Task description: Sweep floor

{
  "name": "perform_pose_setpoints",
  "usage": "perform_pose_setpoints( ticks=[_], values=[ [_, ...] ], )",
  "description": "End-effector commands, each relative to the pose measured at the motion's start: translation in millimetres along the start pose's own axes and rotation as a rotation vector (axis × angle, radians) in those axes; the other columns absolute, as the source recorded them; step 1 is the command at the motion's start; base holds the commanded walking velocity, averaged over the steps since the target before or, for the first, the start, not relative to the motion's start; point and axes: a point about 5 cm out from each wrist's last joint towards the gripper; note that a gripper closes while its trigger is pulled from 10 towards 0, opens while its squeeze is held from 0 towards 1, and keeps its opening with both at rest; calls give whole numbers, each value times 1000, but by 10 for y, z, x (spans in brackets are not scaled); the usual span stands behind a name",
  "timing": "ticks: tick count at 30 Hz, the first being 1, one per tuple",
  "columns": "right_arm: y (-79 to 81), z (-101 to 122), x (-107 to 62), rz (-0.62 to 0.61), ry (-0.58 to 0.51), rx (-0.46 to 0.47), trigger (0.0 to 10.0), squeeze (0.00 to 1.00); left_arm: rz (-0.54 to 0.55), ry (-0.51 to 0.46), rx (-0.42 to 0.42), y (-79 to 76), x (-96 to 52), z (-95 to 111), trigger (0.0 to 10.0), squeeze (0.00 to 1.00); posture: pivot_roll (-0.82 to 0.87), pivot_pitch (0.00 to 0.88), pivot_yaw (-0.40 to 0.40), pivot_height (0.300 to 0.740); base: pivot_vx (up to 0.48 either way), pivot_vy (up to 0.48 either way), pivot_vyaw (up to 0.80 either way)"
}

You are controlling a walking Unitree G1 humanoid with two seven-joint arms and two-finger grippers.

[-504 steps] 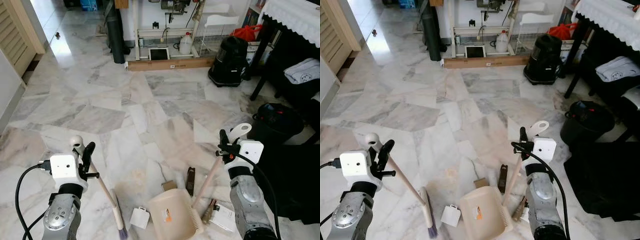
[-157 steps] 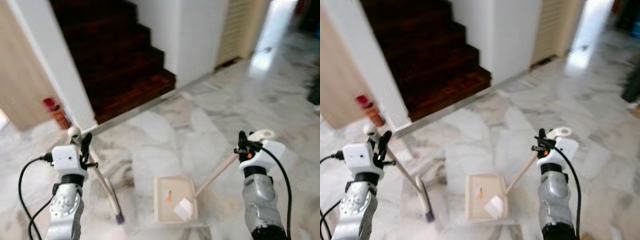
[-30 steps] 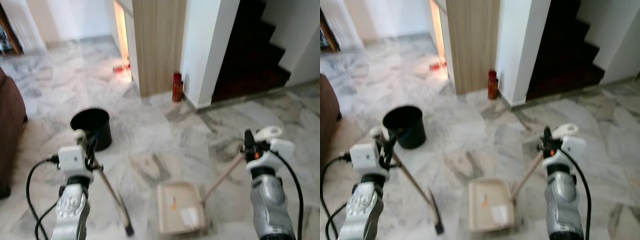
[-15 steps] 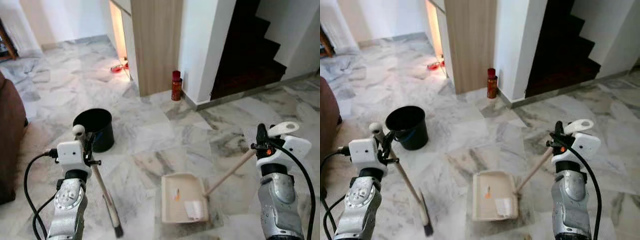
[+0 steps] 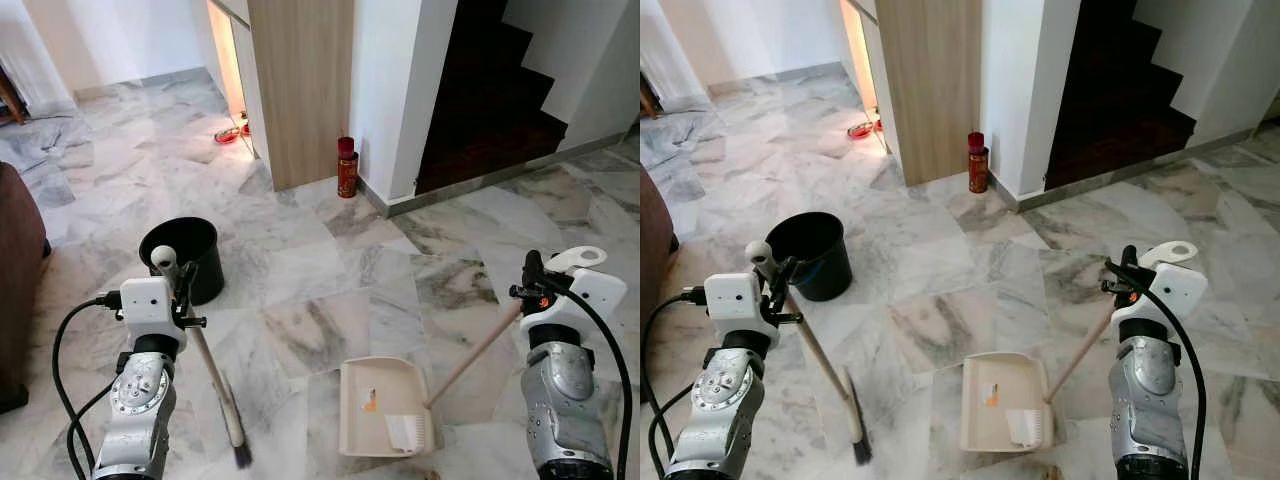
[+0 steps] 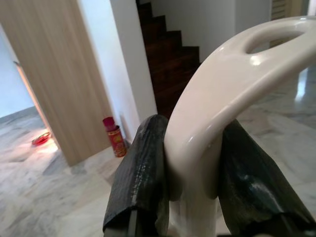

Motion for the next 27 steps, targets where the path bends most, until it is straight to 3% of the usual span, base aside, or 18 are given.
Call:
perform_pose_setpoints(
  ticks=[1, 27],
  values=[
    [64, 111, 63, 18, -54, 32, 10000, 0, 8, -60, 26, 55, 3, 112, 10000, 0, -42, 0, 57, 740, 0, 0, 0],
    [214, 17, 59, 156, -45, 92, 10000, 0, -7, -45, 20, 13, -87, 34, 10000, 0, -37, 0, 42, 740, 0, 0, 0]
  ],
)
Point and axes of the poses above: a point about 5 cm out from each wrist's last joint towards the gripper, its own x axis pointing out of the wrist towards the gripper, its own z axis along the axis of the wrist's last joint, y = z × x, and after that the axes turned 7 degrees about -x, right-handed
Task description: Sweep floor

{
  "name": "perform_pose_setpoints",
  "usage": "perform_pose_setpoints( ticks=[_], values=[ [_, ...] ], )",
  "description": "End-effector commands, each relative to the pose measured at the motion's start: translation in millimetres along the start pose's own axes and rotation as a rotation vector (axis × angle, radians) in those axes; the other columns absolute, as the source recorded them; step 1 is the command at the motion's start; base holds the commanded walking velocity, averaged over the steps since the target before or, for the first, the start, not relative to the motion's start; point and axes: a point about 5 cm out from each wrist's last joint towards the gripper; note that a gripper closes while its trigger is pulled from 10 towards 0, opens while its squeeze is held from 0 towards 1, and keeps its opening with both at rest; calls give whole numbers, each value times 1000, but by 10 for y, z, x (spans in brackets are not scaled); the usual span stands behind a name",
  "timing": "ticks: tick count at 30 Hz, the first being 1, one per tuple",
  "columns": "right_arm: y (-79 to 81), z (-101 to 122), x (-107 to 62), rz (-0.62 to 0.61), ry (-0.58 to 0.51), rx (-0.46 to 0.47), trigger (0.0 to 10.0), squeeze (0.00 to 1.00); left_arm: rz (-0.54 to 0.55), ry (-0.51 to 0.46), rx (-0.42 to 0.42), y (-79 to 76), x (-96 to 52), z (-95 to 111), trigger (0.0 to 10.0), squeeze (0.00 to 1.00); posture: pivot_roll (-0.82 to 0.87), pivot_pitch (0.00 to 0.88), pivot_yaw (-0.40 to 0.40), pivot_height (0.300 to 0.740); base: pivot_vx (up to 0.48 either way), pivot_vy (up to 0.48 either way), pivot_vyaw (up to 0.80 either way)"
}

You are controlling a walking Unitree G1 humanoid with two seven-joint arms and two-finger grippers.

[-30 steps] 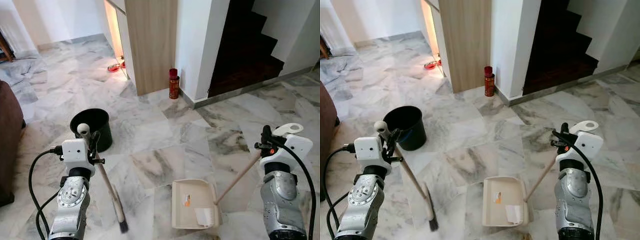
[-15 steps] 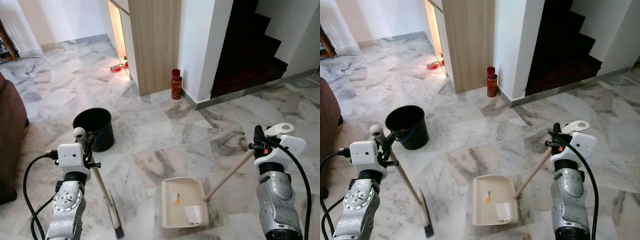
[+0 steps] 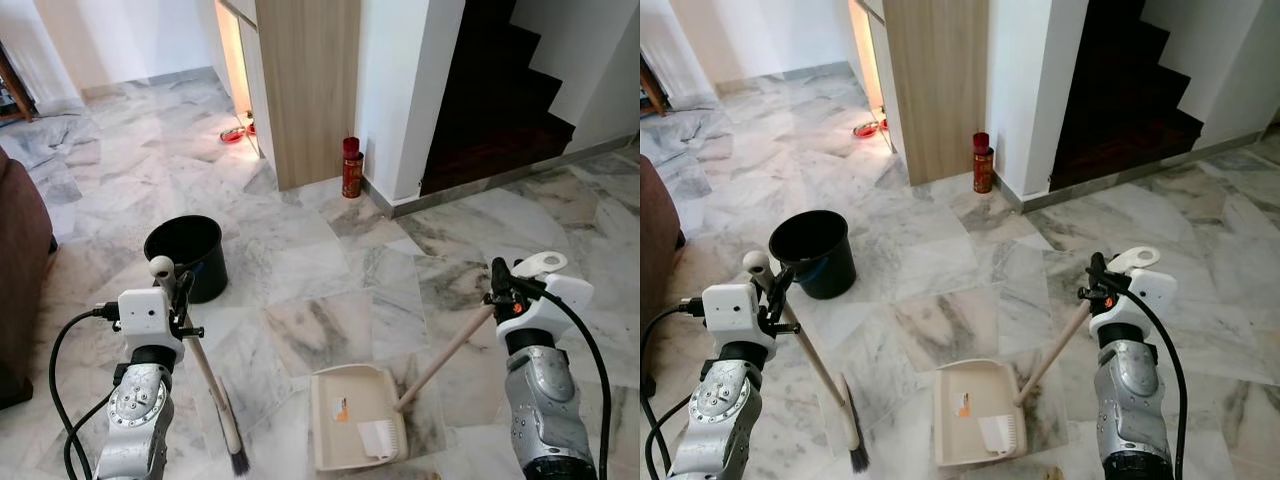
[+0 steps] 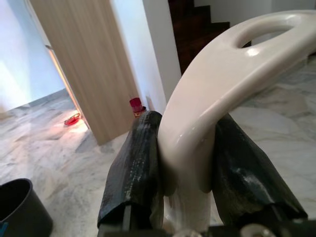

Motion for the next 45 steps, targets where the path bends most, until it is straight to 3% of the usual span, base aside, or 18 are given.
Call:
perform_pose_setpoints(
  ticks=[1, 7, 24, 39, 45],
  values=[
    [55, 159, 68, 20, -88, 33, 10000, 0, -9, -62, 19, 2, 19, 122, 10000, 0, -37, 0, 42, 740, 0, 0, 0],
    [101, 270, 101, 57, -135, 12, 10000, 0, -4, -59, 17, -11, 14, 119, 10000, 0, -34, 0, 39, 740, 0, 0, 87],
    [164, 291, 115, 89, -143, 43, 10000, 0, 16, -60, 25, 31, 2, 136, 10000, 0, -16, 0, 40, 740, 0, 0, 758],
    [159, 369, 118, 87, -167, 66, 10000, 0, 16, -55, 29, 22, 6, 135, 10000, 0, -18, 0, 42, 740, 0, 0, 0],
    [142, 540, 87, 88, -239, -12, 10000, 0, 7, -64, 38, 2, 13, 154, 10000, 0, -23, 0, 46, 740, 246, 0, 0]
  ],
)
Point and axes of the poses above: a point about 5 cm out from each wrist's last joint towards the gripper, its own x axis pointing out of the wrist towards the gripper, its own z axis along the axis of the wrist's last joint, y = z × x, and after that the axes turned 7 degrees about -x, right-handed
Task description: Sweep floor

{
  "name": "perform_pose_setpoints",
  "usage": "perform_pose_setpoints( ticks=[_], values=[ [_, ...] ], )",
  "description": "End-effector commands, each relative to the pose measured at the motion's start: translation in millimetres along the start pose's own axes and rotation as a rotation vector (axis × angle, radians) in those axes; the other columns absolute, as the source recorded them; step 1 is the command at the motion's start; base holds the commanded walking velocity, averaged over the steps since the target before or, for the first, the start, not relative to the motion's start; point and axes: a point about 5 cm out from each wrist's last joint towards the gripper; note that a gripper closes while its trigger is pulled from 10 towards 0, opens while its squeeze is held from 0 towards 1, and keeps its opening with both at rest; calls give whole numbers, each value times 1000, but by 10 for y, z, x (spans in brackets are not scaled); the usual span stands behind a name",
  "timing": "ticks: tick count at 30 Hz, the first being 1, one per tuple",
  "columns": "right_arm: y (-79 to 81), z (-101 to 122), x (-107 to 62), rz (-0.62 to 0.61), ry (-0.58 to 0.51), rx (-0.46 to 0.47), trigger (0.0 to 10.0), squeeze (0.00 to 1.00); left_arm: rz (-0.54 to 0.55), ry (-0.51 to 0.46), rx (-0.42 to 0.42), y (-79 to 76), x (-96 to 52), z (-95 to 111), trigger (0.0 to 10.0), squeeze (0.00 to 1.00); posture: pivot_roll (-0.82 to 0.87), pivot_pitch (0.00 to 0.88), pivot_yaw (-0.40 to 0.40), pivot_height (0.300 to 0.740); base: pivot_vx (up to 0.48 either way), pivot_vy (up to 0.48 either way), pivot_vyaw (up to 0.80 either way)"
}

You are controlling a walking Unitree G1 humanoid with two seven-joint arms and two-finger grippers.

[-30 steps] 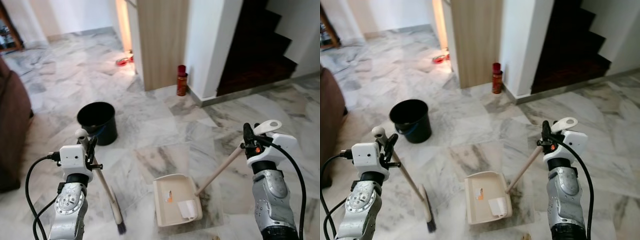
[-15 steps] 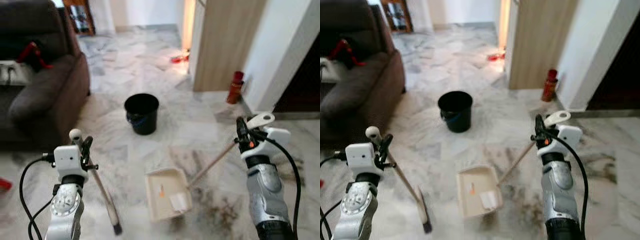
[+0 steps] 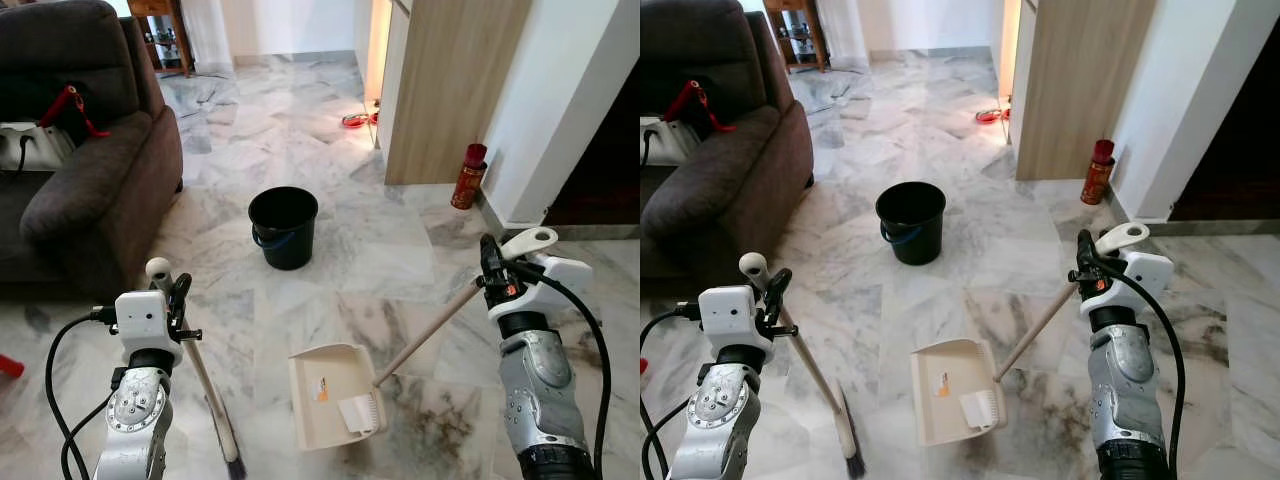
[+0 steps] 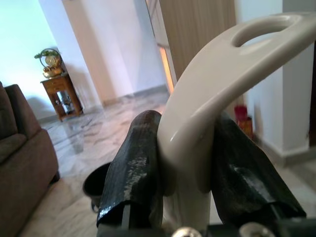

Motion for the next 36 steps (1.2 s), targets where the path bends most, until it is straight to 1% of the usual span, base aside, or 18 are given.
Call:
perform_pose_setpoints(
  ticks=[1, 3, 7, 12, 15, 16, 17, 19, 21, 22, 23, 26, 29, 30, 31, 32, 33, 36],
  values=[
    [6, 265, 59, 8, -114, -50, 10000, 0, -10, -60, 25, -9, 46, 132, 10000, 0, -25, 0, 46, 740, 247, 0, 0],
    [6, 303, 44, 5, -126, -60, 10000, 0, -11, -59, 25, -10, 47, 131, 10000, 0, -25, 0, 46, 740, 247, 0, 0],
    [-53, 446, 5, -55, -178, -50, 10000, 0, -16, -59, 22, -19, 55, 132, 10000, 0, -36, 0, 51, 740, 248, 0, 0],
    [-23, 528, -10, -29, -195, -57, 10000, 0, -23, -58, 20, -39, 65, 129, 10000, 0, -35, 0, 50, 740, 246, 0, 0],
    [-6, 557, -47, -15, -199, -35, 10000, 0, -23, -60, 19, -41, 68, 133, 10000, 0, -33, 0, 49, 740, 247, 0, 0],
    [19, 643, -97, -1, -221, -3, 10000, 0, -23, -59, 19, -39, 64, 131, 10000, 0, -35, 0, 51, 740, 247, 0, 0],
    [26, 665, -104, 5, -227, 1, 10000, 0, -23, -58, 19, -39, 64, 131, 10000, 0, -36, 0, 51, 740, 244, 0, 0],
    [89, 727, -97, 59, -235, 27, 10000, 0, -26, -55, 20, -41, 63, 126, 10000, 0, -39, 0, 52, 740, 246, 0, 0],
    [111, 756, -95, 65, -248, 27, 10000, 0, -27, -54, 19, -42, 62, 124, 10000, 0, -39, 0, 52, 740, 247, 0, 0],
    [140, 756, -106, 84, -232, 18, 10000, 0, -28, -53, 20, -42, 62, 121, 10000, 0, -42, 0, 53, 740, 244, 0, 0],
    [174, 753, -138, 109, -212, 15, 10000, 0, -29, -53, 18, -43, 62, 118, 10000, 0, -42, 0, 54, 740, 244, 0, 0],
    [227, 755, -207, 137, -212, 18, 10000, 0, -40, -49, 18, -50, 80, 119, 10000, 0, -55, 0, 66, 740, 246, 0, 0],
    [308, 824, -206, 182, -227, -10, 10000, 0, -58, -44, 22, -73, 92, 109, 10000, 0, -64, 0, 70, 740, 247, 0, 0],
    [334, 910, -178, 178, -253, 3, 10000, 0, -59, -47, 20, -78, 103, 114, 10000, 0, -64, 0, 69, 740, 244, 0, 0],
    [347, 939, -170, 186, -259, 13, 10000, 0, -59, -48, 20, -81, 107, 117, 10000, 0, -61, 0, 66, 740, 247, 0, 0],
    [364, 951, -165, 192, -256, 36, 10000, 0, -59, -50, 20, -85, 110, 119, 10000, 0, -58, 0, 65, 740, 247, 0, 0],
    [423, 946, -166, 223, -245, 48, 10000, 0, -58, -53, 20, -89, 117, 124, 10000, 0, -51, 0, 62, 740, 247, 0, 0],
    [515, 945, -189, 264, -234, 31, 10000, 0, -56, -59, 19, -95, 122, 137, 10000, 0, -49, 0, 61, 740, 245, 0, 0]
  ],
)
Point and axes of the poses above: a point about 5 cm out from each wrist's last joint towards the gripper, its own x axis pointing out of the wrist towards the gripper, its own z axis along the axis of the wrist's last joint, y = z × x, and after that the axes turned 7 degrees about -x, right-handed
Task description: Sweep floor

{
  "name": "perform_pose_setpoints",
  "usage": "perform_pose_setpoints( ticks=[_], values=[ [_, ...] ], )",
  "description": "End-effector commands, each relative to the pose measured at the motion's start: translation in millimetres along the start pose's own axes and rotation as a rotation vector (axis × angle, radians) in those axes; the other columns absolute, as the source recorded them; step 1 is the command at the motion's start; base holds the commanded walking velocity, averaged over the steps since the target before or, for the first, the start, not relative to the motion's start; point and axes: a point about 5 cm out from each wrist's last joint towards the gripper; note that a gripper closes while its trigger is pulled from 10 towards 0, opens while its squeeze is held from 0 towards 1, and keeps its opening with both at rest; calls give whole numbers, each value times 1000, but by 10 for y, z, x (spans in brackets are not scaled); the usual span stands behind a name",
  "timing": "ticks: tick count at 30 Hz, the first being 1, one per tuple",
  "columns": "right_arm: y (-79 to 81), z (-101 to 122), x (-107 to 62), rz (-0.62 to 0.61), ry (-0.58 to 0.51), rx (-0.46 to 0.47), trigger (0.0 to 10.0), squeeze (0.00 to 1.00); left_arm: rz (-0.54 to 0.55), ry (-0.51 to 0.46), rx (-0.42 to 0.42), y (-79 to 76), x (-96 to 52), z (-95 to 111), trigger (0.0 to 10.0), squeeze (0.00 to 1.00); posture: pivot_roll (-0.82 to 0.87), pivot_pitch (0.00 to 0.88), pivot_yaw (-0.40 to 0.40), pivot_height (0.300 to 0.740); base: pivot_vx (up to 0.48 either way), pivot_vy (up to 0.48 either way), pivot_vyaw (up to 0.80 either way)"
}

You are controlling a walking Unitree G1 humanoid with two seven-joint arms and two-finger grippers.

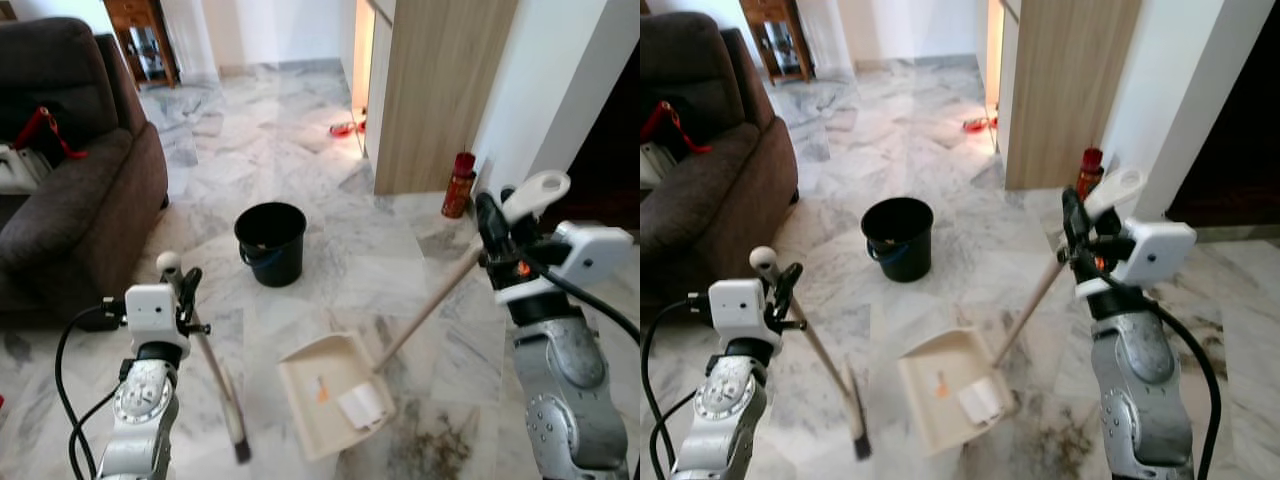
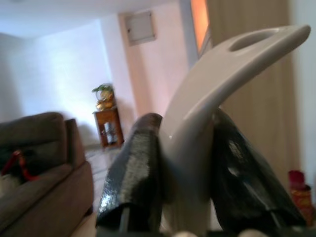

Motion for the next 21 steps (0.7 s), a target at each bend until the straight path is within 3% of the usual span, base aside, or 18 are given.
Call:
perform_pose_setpoints(
  ticks=[1, 21],
  values=[
    [72, 154, 33, 28, -64, 4, 10000, 0, -7, -36, 20, 3, 40, 75, 10000, 0, -44, 0, 59, 740, 247, 0, 0],
    [111, 186, 320, -69, -84, 72, 10000, 0, -8, -46, 34, -30, 22, 73, 10000, 0, -15, 0, 36, 740, 261, 0, 0]
  ],
)
Point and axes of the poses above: a point about 5 cm out from each wrist's last joint towards the gripper, its own x axis pointing out of the wrist towards the gripper, its own z axis along the axis of the wrist's last joint, y = z × x, and after that the axes turned 7 degrees about -x, right-handed
